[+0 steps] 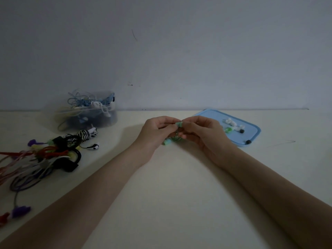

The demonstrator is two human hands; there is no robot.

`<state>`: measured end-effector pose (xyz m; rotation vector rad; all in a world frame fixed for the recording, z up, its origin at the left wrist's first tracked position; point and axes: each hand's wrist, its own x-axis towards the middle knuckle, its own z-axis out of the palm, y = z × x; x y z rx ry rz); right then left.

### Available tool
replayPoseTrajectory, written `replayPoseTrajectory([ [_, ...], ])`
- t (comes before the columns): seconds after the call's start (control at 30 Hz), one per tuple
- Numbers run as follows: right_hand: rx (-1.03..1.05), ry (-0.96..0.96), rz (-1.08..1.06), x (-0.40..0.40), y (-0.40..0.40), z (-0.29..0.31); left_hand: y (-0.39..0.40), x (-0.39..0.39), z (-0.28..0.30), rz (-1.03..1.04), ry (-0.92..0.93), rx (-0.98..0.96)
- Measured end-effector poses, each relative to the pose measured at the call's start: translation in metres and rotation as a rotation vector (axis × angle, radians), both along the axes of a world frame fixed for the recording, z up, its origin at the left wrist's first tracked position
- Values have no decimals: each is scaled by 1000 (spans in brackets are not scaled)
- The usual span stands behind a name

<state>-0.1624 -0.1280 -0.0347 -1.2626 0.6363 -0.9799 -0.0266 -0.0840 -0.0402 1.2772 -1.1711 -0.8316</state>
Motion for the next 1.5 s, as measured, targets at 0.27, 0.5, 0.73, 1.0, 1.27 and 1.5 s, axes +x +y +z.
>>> replayPoseTrajectory([
  [0.27,15,-28,6,-1,-2,-1,2,0,0,2,-24,4],
  [0.5,1,-25,2,0,-2,0,1,0,1,8,9,-2],
  [0.73,7,-51,-10,-1,-3,-3,1,2,-1,32,16,-4],
  [1.0,83,-99,9,-1,-5,-5,-2,5,-5,3,49,-24],
  [1.27,98,-132,45,-1,-6,-3,-5,6,-6,8,61,-35],
  [1.5,121,-160,44,0,-6,-2,-7,7,-7,9,100,-39],
])
